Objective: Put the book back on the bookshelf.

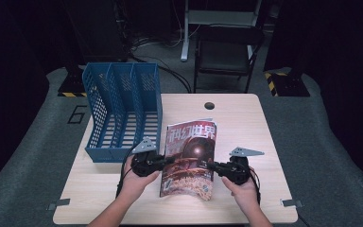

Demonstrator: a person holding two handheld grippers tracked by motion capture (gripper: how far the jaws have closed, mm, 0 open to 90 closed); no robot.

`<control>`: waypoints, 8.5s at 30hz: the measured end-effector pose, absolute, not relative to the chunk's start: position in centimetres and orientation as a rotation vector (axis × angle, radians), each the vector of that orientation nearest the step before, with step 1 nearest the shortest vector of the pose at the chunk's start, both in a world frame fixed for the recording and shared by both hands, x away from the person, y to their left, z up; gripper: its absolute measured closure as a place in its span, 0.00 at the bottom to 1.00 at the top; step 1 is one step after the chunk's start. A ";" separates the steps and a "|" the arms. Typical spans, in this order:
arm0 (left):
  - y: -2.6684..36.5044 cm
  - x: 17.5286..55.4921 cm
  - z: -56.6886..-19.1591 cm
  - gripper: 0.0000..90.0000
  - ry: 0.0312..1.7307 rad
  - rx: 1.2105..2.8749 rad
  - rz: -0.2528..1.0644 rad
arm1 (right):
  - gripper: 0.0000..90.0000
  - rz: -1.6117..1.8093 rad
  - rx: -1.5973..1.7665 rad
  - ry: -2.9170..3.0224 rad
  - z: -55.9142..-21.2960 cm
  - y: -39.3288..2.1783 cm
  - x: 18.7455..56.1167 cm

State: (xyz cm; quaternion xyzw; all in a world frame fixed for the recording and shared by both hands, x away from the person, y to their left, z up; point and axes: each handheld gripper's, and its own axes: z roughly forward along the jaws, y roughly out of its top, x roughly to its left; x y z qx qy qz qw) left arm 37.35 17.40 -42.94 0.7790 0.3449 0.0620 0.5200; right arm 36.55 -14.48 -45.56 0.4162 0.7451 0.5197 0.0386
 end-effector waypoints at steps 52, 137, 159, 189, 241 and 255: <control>17.6 36.0 -43.6 0.92 0.831 1.844 0.257 | 0.93 1.578 1.163 2.314 -45.3 -14.0 36.7; 18.2 34.6 -43.4 0.92 0.714 1.816 0.360 | 0.96 1.293 1.098 2.279 -48.1 -10.8 37.0; 18.7 34.3 -43.5 0.92 0.709 1.843 0.348 | 0.80 1.377 1.130 2.286 -48.5 -12.0 37.3; 18.2 34.3 -40.1 0.68 0.727 1.892 0.211 | 0.61 1.461 1.123 2.262 -47.3 -13.4 36.7; 14.8 37.4 -30.4 0.83 0.649 2.097 0.234 | 0.60 1.493 1.133 2.224 -46.8 -13.9 36.5; 13.3 38.0 -30.2 0.85 0.635 2.155 0.213 | 0.63 1.499 1.136 2.219 -46.7 -13.9 36.4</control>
